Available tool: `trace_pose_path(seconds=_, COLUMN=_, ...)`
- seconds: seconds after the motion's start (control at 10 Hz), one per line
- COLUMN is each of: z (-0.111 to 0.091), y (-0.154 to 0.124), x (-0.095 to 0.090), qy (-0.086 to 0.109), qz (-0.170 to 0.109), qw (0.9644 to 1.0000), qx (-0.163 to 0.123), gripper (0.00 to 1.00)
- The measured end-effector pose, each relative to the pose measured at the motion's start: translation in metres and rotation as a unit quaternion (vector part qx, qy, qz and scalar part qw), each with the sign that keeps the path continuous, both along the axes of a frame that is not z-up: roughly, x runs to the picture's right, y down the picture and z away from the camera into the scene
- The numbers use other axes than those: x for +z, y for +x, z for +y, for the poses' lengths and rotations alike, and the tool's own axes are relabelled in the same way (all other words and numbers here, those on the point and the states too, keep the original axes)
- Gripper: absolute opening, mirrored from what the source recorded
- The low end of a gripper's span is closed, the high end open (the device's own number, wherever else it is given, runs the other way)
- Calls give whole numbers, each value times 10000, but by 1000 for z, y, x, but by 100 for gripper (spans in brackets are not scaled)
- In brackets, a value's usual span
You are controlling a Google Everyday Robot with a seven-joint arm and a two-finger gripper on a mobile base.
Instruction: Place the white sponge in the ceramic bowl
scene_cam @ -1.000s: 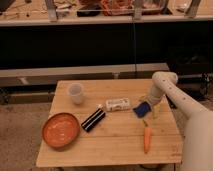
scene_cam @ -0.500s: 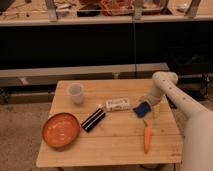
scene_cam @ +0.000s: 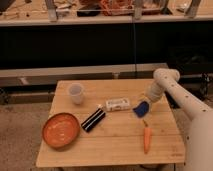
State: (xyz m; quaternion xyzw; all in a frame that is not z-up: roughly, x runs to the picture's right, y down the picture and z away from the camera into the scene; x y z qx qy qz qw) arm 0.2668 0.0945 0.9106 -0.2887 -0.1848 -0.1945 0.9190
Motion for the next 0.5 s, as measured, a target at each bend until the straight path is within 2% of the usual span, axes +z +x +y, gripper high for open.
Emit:
trace_pose_path(seconds=0.3, z=-36, y=-5, x=-30, qy=140, qz=-126, qw=9998, qx=21, gripper=80)
trace_pose_path(seconds=0.5, z=-42, y=-7, x=-33, qy=135, qz=-187, qw=9997, qx=27, gripper=80)
